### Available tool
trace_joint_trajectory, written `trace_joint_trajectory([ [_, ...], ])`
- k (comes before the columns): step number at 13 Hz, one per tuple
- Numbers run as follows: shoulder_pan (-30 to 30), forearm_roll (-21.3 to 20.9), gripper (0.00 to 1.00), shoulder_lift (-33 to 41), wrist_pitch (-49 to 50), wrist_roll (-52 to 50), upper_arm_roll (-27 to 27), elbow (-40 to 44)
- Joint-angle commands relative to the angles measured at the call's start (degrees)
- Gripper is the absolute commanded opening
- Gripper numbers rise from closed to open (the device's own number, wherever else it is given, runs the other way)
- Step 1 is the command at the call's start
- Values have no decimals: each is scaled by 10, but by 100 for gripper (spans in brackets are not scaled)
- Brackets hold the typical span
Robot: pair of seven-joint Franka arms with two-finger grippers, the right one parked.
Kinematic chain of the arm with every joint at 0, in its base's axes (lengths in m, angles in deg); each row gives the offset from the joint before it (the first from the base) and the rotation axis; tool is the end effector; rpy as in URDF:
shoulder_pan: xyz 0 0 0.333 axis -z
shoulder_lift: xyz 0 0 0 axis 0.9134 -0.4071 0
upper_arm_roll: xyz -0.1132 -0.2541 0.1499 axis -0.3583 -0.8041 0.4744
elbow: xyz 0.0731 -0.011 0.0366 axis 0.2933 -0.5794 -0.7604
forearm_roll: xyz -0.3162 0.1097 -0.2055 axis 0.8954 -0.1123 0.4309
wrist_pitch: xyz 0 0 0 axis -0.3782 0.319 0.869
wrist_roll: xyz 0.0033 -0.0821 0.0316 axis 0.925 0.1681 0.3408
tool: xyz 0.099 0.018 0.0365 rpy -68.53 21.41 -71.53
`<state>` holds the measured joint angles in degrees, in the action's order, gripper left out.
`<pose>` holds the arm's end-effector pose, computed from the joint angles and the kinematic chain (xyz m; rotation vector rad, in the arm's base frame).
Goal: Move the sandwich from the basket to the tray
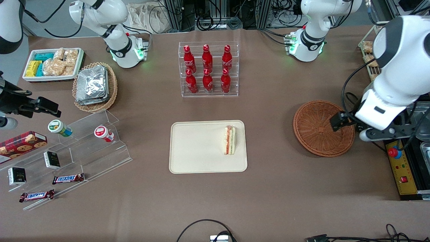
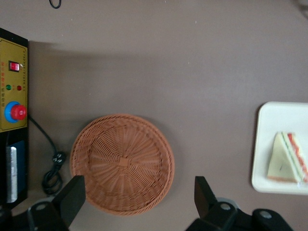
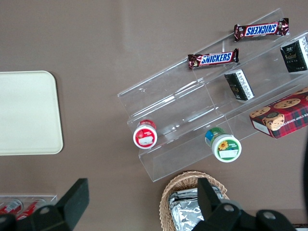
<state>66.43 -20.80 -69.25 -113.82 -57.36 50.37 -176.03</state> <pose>0.5972 -0.0907 0.5801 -3.1019 -0.0530 -0.0614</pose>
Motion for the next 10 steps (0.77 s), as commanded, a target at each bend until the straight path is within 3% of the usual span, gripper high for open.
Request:
trace_joint_trajectory([
  [1,12,20,100,43,35,73,38,-20],
  [5,10,22,100,82,83,146,62,-22],
  [10,10,22,100,99,112,141,60,-20],
])
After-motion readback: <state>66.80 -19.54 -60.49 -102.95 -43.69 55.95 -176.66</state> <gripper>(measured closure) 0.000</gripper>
